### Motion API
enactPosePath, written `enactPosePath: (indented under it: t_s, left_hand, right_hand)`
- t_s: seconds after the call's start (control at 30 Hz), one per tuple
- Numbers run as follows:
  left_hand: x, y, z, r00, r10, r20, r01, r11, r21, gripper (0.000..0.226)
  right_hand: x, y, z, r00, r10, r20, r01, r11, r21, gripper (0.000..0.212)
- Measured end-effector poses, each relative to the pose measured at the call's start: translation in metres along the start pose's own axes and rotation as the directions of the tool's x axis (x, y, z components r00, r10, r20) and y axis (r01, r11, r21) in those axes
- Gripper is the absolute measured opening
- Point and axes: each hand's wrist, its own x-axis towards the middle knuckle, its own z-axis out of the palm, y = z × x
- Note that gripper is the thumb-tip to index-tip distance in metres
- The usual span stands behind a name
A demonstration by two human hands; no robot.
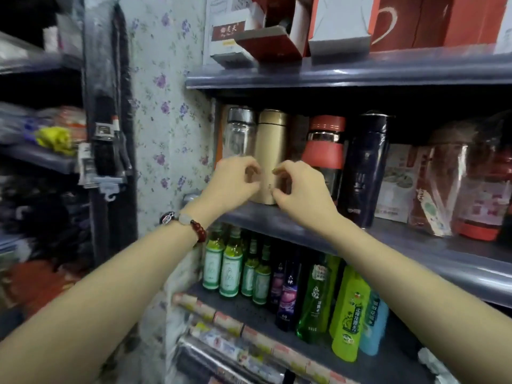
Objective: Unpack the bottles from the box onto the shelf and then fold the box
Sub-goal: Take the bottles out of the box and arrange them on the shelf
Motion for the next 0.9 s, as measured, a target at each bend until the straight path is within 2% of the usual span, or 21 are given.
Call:
enactPosePath:
  t_s: [0.13,0.23,0.37,0.53,0.7,0.9]
  left_hand:
    - [-0.052,-0.026,-0.042,0.990,-0.121,0.067,0.101,0.962,0.252,0.025]
    - [-0.097,-0.051,-0.074,0.957,-0.250,0.146,0.171,0.896,0.410,0.022]
    - [-0.166,-0.081,-0.111,0.878,-0.431,0.209,0.278,0.814,0.511,0.019]
    - [-0.259,-0.126,-0.154,0.829,-0.539,0.150,0.360,0.719,0.594,0.010]
    - [-0.355,-0.177,-0.173,0.684,-0.706,0.186,0.472,0.622,0.625,0.015]
    - [-0.493,-0.236,-0.148,0.465,-0.851,0.243,0.589,0.502,0.633,0.018]
  right_hand:
    - [-0.016,-0.034,0.044,0.977,-0.095,0.190,0.074,0.991,0.112,0.027]
    - [-0.032,-0.071,0.078,0.929,-0.178,0.325,0.116,0.973,0.201,0.026]
    - [-0.065,-0.127,0.124,0.848,-0.234,0.476,0.088,0.947,0.309,0.026]
    - [-0.121,-0.204,0.188,0.738,-0.318,0.595,0.079,0.916,0.393,0.017]
    - [-0.187,-0.263,0.252,0.650,-0.303,0.697,-0.011,0.914,0.406,0.018]
    - [-0.293,-0.279,0.332,0.509,-0.296,0.809,-0.070,0.922,0.381,0.014]
